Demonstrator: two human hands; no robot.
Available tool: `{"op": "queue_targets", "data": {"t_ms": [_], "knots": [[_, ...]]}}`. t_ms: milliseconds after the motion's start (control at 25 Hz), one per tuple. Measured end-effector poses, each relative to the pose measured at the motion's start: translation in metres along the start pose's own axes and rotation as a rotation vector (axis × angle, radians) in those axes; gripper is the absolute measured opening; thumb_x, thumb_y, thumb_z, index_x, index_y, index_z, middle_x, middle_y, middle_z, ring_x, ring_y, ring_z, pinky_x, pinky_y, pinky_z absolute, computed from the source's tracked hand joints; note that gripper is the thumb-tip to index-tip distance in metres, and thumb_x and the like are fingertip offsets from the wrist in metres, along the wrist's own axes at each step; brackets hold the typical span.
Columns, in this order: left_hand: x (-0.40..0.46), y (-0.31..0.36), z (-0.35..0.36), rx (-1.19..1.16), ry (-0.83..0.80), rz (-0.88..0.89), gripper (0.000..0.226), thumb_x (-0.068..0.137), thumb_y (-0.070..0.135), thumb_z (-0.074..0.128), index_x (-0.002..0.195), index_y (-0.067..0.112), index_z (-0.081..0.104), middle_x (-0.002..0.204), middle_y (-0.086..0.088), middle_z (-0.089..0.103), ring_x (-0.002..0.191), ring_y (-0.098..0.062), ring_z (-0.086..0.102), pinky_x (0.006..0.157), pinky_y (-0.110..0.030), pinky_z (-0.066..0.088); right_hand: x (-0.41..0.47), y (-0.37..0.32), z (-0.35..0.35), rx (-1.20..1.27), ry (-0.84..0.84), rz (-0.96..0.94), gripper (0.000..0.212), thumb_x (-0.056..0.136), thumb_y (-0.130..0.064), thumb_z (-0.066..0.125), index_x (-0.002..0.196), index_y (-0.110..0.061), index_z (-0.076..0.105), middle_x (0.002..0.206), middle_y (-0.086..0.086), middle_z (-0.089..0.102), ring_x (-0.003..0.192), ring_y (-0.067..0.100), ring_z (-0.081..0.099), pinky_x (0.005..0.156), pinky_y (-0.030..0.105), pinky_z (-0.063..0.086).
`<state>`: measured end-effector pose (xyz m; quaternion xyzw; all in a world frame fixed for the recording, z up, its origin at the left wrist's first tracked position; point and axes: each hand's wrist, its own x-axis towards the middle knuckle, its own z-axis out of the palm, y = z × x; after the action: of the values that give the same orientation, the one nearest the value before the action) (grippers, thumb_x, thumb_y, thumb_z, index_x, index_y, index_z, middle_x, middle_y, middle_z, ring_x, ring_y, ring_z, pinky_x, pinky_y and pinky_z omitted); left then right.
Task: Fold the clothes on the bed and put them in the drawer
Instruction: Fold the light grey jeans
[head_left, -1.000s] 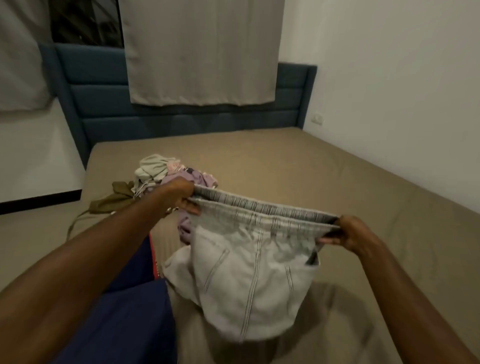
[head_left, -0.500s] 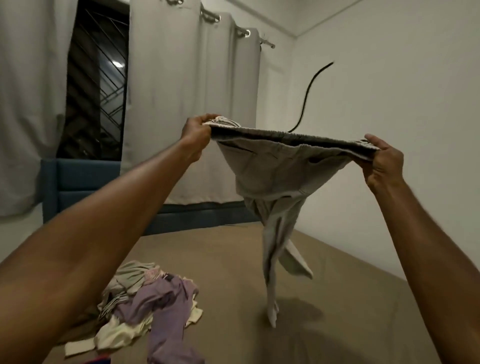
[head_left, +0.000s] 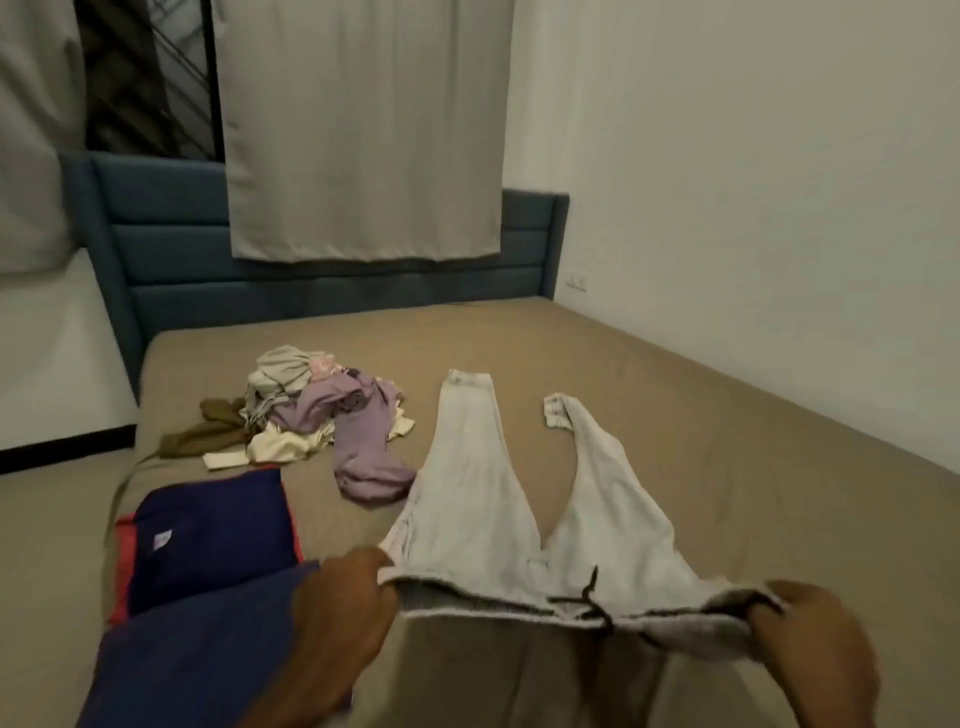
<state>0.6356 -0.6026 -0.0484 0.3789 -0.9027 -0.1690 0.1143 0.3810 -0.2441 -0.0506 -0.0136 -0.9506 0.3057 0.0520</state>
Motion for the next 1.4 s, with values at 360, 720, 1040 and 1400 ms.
{"op": "queue_targets", "data": {"t_ms": [360,720,1040,1400], "knots": [[-0.082,-0.077,0.109,-0.221,0.084,0.039,0.034,0.086,0.011,0.057,0.11,0.03,0.072,0.092,-0.002,0.077,0.077,-0.025,0.069,0.065,-0.036,0.055,-0.115,0.103,0.056,0.137,-0.102,-0.059,0.048,0.073,-0.022,0.054,0.113,-0.017,0.081,0.114,0.018,0.074,0.107,0.039,0.068,0.093,0.043,0.051],[-0.136,-0.093,0.124,0.12,-0.217,-0.011,0.05,0.087,0.043,0.041,0.129,0.016,0.045,0.098,0.002,0.067,0.074,-0.015,0.052,0.065,-0.03,0.04,-0.156,0.164,0.075,0.091,-0.174,-0.074,0.06,0.066,-0.026,0.045,0.115,-0.025,0.08,0.097,0.007,0.068,0.094,0.033,0.066,0.081,0.04,0.051],[-0.158,-0.104,0.121,0.184,-0.185,0.062,0.05,0.098,0.04,0.047,0.137,0.012,0.034,0.094,0.001,0.066,0.071,-0.017,0.058,0.062,-0.031,0.04,-0.162,0.19,0.071,0.249,-0.086,-0.239,0.055,0.071,-0.013,0.048,0.117,-0.018,0.078,0.107,-0.002,0.061,0.1,0.017,0.059,0.086,0.026,0.049],[-0.159,-0.096,0.12,0.405,-0.301,0.199,0.095,0.075,0.079,0.056,0.144,0.02,0.03,0.116,0.002,0.07,0.105,-0.021,0.068,0.081,-0.033,0.048,-0.158,0.213,0.071,0.323,-0.241,-0.378,0.021,0.085,-0.038,0.082,0.105,-0.032,0.081,0.14,-0.012,0.048,0.132,0.012,0.041,0.101,0.036,0.042]]}}
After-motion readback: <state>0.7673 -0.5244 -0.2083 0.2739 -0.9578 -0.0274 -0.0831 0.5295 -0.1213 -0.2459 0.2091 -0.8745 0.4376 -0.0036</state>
